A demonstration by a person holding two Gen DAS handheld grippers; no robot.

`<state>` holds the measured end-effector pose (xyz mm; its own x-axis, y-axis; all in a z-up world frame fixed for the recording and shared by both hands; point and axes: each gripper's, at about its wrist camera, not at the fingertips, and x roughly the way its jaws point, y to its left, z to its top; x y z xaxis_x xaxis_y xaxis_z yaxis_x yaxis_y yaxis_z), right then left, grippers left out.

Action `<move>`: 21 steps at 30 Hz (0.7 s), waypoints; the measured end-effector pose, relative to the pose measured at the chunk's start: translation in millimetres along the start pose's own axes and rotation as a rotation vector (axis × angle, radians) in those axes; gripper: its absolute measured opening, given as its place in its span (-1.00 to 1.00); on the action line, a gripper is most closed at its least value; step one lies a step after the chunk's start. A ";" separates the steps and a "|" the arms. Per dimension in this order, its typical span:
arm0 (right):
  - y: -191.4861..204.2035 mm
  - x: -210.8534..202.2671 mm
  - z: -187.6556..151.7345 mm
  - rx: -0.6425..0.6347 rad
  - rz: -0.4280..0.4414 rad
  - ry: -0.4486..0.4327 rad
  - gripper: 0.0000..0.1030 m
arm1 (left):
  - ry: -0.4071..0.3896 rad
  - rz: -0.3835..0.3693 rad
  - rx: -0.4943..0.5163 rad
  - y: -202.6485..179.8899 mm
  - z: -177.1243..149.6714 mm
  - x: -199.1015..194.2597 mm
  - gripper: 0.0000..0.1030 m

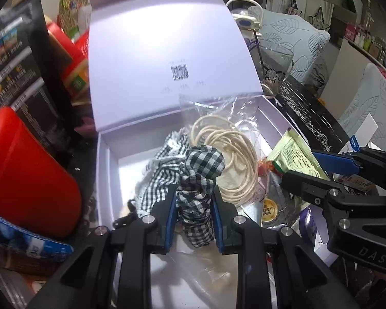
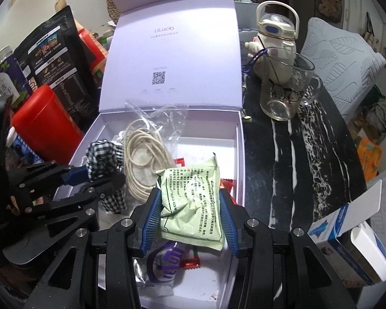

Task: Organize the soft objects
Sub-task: 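Lower the scrunchie and green packet into the box and open both grippers, then raise both open grippers out of the lavender box and pull back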

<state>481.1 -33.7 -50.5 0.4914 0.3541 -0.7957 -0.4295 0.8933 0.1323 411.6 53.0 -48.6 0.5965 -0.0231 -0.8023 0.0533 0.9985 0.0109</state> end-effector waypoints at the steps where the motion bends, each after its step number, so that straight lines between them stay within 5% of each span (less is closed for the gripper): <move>1: 0.1 -0.7 -0.1 -0.002 0.001 0.001 -0.11 | -0.012 0.008 0.009 -1.4 0.7 -3.3 -0.53; 9: -2.4 -13.0 0.9 0.008 0.014 -0.024 0.01 | -0.075 0.078 0.007 -2.8 5.8 -28.5 -0.53; 18: -5.2 -29.9 2.6 0.021 0.020 -0.061 0.20 | -0.088 0.075 -0.031 6.8 8.8 -37.2 -0.46; 19: -5.2 -31.3 2.8 0.020 0.018 -0.064 0.20 | -0.086 0.076 -0.034 7.7 8.9 -37.3 -0.30; 21: -5.8 -34.4 2.8 0.019 0.014 -0.069 0.21 | -0.089 0.078 -0.042 8.9 8.7 -38.9 0.35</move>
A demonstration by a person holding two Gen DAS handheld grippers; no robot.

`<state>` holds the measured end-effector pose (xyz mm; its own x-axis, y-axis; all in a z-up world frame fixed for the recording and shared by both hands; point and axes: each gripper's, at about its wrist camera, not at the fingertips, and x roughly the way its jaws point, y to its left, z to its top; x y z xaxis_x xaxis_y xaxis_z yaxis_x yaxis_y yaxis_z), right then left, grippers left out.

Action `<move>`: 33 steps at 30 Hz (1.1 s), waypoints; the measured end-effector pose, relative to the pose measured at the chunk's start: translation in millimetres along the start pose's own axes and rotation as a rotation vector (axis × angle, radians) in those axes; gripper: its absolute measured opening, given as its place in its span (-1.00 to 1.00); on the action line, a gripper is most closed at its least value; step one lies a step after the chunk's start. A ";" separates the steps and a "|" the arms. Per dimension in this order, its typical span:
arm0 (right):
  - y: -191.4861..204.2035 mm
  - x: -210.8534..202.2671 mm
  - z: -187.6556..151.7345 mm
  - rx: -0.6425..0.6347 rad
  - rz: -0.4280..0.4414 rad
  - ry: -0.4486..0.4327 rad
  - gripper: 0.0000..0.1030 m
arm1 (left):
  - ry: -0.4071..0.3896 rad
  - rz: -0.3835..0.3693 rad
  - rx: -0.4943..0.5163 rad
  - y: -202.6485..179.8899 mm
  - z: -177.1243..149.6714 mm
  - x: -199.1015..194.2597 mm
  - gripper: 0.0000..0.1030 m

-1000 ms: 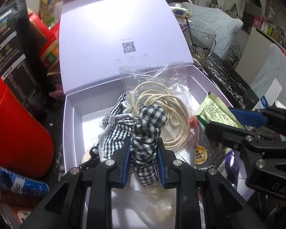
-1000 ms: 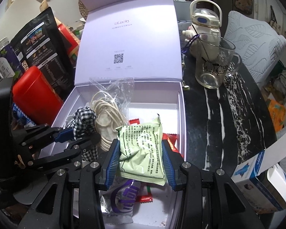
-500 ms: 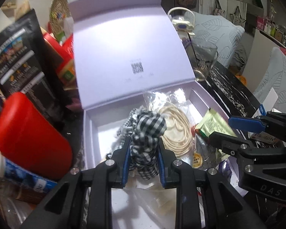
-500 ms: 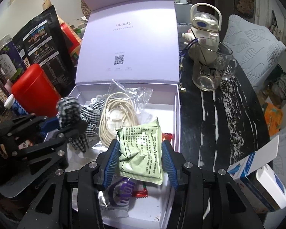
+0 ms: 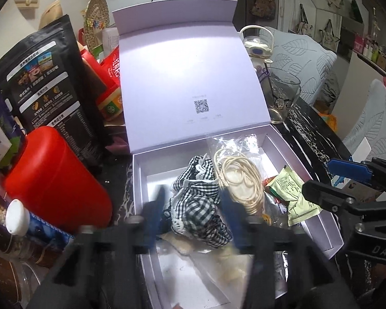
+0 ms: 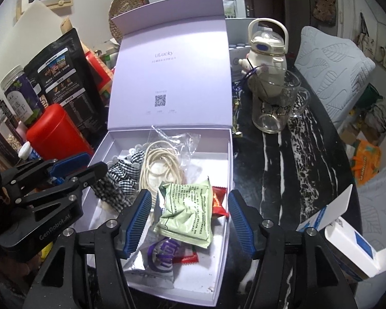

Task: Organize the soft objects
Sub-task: 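Raise both open grippers out of the lavender box and pull back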

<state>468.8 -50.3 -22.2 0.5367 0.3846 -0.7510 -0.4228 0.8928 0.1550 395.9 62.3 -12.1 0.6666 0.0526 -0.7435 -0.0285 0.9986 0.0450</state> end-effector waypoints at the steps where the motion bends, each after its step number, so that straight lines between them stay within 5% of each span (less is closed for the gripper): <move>1: 0.3 -1.0 0.0 -0.001 0.000 -0.003 0.23 | -0.008 -0.001 -0.002 0.2 0.1 -1.4 0.75; 15: 5.2 -31.9 4.0 -0.021 -0.012 -0.077 0.27 | -0.096 0.013 -0.002 4.5 1.3 -39.3 0.78; 33: 35.9 -124.6 -28.2 -0.071 -0.003 -0.274 0.31 | -0.233 0.033 -0.011 3.9 -34.5 -144.5 0.78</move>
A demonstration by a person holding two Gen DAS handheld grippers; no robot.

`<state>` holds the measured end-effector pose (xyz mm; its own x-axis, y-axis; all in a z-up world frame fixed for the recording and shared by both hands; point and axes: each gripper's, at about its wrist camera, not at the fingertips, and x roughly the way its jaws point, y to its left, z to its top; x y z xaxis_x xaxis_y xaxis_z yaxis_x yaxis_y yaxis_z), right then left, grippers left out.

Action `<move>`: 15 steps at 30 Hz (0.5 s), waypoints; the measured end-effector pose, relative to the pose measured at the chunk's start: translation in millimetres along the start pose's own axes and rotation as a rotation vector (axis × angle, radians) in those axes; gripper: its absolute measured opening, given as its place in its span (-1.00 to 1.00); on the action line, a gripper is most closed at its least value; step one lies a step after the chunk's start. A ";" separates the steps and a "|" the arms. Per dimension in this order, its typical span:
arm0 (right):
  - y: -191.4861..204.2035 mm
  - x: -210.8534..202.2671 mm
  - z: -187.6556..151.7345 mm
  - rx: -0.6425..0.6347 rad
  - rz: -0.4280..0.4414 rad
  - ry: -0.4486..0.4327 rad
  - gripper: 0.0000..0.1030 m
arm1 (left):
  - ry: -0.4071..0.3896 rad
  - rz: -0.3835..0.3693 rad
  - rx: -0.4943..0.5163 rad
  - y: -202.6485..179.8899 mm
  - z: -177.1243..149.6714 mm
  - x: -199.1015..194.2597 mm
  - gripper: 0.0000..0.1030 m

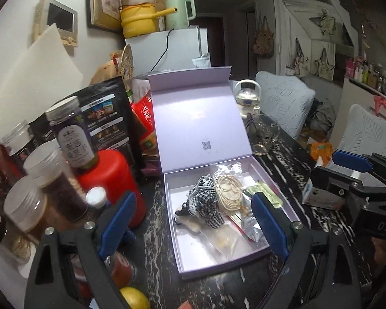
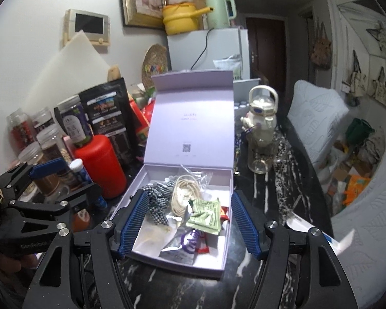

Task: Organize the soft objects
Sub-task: 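Raise both open grippers out of the lavender box and pull back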

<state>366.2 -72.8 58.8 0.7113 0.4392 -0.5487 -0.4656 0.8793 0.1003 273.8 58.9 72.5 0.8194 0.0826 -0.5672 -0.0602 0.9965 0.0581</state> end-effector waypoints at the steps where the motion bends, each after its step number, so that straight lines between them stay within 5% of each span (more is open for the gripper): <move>1: 0.4 -7.4 -2.4 0.002 -0.004 -0.009 0.31 | -0.006 -0.003 -0.001 0.8 -1.4 -5.1 0.78; 15: 15.7 -57.5 -49.4 0.008 -0.070 -0.048 0.68 | -0.048 -0.057 0.000 -5.5 -40.8 -39.0 0.79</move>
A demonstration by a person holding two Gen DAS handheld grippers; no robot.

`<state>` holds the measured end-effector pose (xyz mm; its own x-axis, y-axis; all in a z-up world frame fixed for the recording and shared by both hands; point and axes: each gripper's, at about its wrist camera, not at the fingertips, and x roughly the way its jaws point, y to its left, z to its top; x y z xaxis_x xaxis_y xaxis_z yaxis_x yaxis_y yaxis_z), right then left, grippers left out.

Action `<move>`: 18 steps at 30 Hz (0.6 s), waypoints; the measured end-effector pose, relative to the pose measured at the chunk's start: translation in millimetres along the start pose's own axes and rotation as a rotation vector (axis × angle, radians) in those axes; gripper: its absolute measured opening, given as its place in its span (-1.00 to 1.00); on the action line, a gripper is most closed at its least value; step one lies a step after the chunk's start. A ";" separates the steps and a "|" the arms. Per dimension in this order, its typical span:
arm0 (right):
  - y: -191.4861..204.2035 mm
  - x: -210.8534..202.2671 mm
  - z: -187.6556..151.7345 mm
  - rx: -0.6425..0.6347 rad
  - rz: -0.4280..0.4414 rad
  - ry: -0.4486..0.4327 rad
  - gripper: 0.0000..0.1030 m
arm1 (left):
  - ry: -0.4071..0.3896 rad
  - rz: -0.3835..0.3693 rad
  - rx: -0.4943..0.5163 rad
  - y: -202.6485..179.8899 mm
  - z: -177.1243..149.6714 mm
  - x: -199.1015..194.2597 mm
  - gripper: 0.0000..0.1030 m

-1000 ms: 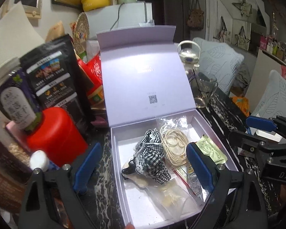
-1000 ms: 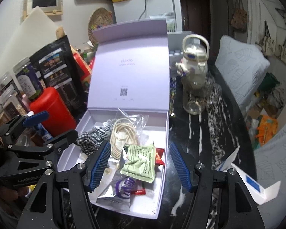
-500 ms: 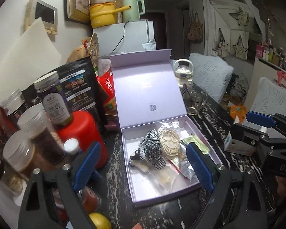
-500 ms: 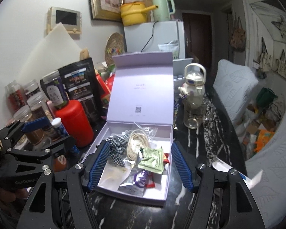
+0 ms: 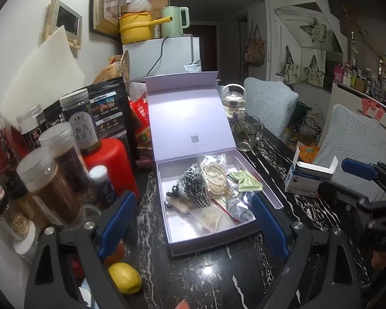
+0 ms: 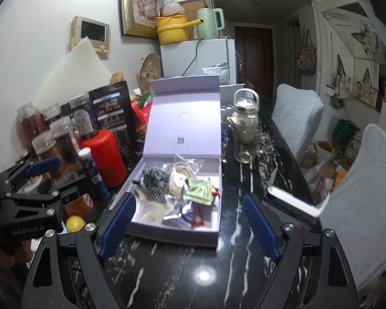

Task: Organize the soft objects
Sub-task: 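Raise both open grippers out of the lavender box and pull back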

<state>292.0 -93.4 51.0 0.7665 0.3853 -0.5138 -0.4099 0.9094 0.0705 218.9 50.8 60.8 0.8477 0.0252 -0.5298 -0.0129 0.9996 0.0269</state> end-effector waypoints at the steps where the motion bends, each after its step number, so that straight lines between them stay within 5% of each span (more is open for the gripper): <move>1: 2.9 -2.3 -6.1 -0.002 -0.011 -0.002 0.68 | -0.004 -0.007 0.000 -0.9 -3.3 -0.5 0.79; 18: 1.4 -0.1 -59.2 0.104 -0.176 0.056 0.68 | -0.006 -0.038 0.007 -2.7 -31.7 14.0 0.79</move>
<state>262.1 -101.5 0.5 0.7916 0.2125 -0.5729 -0.2169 0.9743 0.0617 213.9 49.0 26.4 0.8509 -0.0133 -0.5251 0.0235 0.9996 0.0128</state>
